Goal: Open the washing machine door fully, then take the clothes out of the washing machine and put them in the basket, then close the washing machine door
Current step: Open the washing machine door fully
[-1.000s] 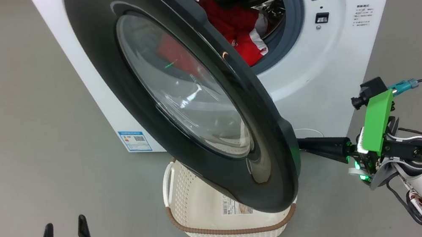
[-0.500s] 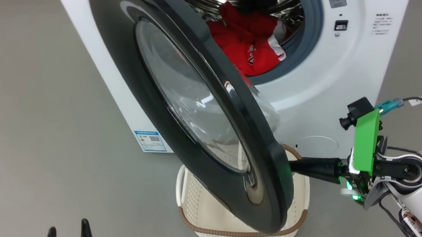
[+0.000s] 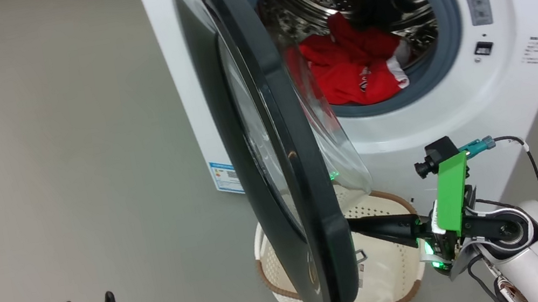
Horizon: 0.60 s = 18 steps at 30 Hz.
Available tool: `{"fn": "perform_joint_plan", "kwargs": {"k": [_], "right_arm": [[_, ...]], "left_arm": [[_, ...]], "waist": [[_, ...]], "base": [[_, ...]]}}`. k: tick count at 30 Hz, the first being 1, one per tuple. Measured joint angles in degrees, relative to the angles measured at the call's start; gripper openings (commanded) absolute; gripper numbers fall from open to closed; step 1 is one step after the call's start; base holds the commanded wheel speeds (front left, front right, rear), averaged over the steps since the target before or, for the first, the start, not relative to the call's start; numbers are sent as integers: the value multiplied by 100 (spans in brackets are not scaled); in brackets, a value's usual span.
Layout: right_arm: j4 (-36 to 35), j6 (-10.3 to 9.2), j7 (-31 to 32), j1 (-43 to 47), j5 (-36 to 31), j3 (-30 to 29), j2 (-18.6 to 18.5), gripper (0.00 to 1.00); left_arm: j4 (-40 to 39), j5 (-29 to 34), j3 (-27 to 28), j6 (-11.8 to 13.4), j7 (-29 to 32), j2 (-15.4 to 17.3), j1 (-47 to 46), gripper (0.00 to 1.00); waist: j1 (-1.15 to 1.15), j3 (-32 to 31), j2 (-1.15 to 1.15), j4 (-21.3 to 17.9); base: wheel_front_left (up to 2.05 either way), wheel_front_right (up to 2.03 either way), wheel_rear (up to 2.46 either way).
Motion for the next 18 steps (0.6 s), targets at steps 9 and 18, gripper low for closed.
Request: {"fn": "perform_joint_plan", "kwargs": {"k": [9,18], "right_arm": [[-82,0,11,2,43,-7,131,0],[-169,0,109,-22,87,46,401,0]], "left_arm": [[0,0,14,0,0,12,0,100],[-19,0,115,0,0,9,3,100]], "waist": [[0,-61,0,384],[0,21,0,614]], "base": [[0,0,0],[0,0,0]]}}
